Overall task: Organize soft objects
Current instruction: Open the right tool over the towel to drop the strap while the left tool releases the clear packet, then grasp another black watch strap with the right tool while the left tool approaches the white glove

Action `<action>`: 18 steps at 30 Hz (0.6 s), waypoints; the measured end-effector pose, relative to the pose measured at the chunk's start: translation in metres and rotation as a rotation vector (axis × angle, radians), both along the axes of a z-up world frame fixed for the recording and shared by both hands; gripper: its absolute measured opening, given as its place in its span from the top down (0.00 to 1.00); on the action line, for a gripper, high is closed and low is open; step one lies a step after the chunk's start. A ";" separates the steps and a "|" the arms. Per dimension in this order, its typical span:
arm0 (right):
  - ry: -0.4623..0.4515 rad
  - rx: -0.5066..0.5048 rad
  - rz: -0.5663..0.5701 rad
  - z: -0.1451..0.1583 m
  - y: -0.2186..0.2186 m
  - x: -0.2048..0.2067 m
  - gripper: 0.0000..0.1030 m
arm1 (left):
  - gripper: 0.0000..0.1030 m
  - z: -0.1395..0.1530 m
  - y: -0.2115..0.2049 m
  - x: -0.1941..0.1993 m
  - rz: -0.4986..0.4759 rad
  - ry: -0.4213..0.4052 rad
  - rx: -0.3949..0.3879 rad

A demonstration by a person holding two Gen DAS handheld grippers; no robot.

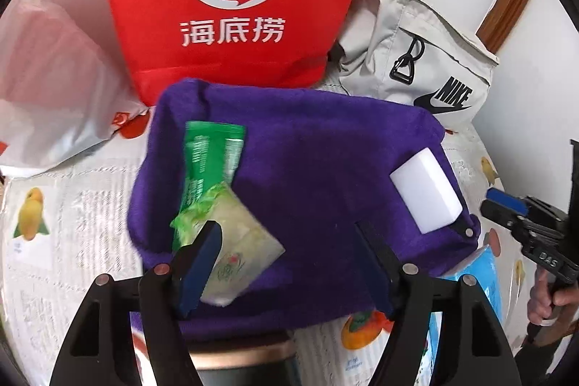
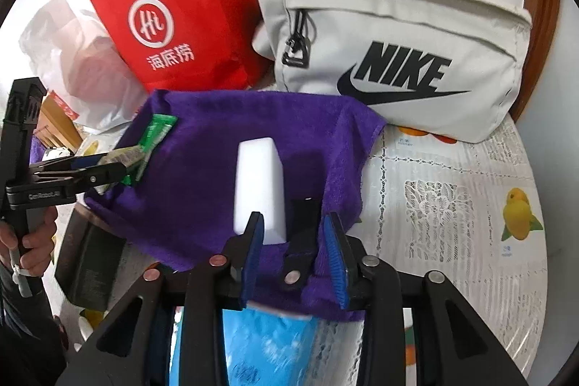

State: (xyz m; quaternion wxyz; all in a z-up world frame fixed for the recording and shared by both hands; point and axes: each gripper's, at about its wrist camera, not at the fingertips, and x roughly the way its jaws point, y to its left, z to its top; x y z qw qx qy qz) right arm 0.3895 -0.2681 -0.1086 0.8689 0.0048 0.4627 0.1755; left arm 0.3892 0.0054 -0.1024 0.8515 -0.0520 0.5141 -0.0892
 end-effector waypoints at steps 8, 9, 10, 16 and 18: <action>-0.066 -0.013 0.022 0.021 0.011 -0.045 0.54 | 0.31 0.022 0.010 -0.033 0.047 -0.063 0.024; -0.064 -0.012 0.023 0.021 0.012 -0.050 0.54 | 0.31 0.025 0.013 -0.038 0.049 -0.070 0.015; -0.062 -0.008 0.029 0.022 0.013 -0.058 0.54 | 0.31 0.030 0.015 -0.045 0.050 -0.084 0.007; -0.079 0.004 0.045 0.027 0.020 -0.098 0.54 | 0.31 0.054 0.025 -0.089 0.065 -0.189 -0.011; -0.086 0.012 0.049 0.028 0.022 -0.113 0.54 | 0.31 0.057 0.027 -0.107 0.067 -0.182 -0.002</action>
